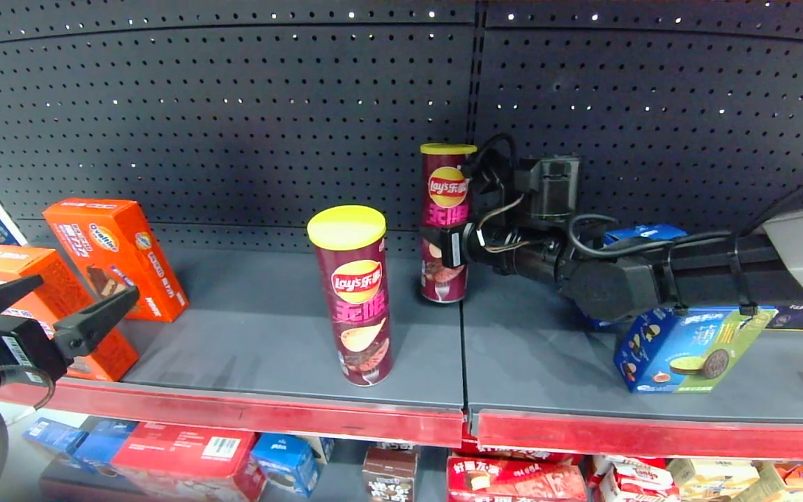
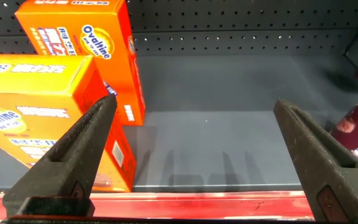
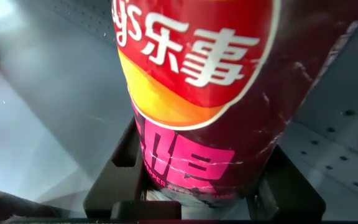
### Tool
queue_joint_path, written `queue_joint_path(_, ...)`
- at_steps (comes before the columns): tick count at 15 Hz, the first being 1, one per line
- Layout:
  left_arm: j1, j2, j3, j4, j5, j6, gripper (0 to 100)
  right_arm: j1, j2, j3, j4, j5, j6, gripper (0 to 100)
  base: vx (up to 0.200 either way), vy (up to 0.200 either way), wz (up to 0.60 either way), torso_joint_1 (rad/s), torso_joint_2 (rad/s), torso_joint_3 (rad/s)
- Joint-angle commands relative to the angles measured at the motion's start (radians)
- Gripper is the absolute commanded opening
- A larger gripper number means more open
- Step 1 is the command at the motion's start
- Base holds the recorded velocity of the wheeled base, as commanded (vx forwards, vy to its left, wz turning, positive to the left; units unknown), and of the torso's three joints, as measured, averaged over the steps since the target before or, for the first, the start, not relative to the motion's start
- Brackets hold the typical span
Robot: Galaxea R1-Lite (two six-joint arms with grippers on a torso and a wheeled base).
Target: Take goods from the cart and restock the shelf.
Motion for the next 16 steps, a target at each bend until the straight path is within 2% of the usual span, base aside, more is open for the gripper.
queue_joint_path(1, 0.005, 0.002, -0.002, 0.000, 0.000, 0.004, 100, 0.007, 0.005, 0.003, -0.014, 0.000, 0.000, 0, 0.000, 0.000, 0.00, 0.000, 0.00, 0.000)
queue_joint_path(6, 0.005, 0.002, -0.003, 0.000, 0.000, 0.006, 100, 0.012, 0.005, 0.062, -0.097, -0.008, -0.001, 0, 0.000, 0.000, 0.00, 0.000, 0.00, 0.000)
queue_joint_path(7, 0.005, 0.002, -0.003, 0.000, 0.000, 0.017, 100, 0.018, 0.001, 0.145, -0.183, -0.012, -0.020, 0, 0.000, 0.000, 0.00, 0.000, 0.00, 0.000)
queue_joint_path(10, 0.005, 0.002, -0.003, 0.000, 0.000, 0.020, 100, 0.020, -0.004, 0.253, -0.281, -0.014, -0.050, 0, 0.000, 0.000, 0.00, 0.000, 0.00, 0.000)
queue_joint_path(16, 0.005, 0.002, -0.006, 0.000, 0.000, 0.021, 100, 0.020, 0.001, 0.250, -0.284, -0.012, -0.050, 0, 0.000, 0.000, 0.00, 0.000, 0.00, 0.000)
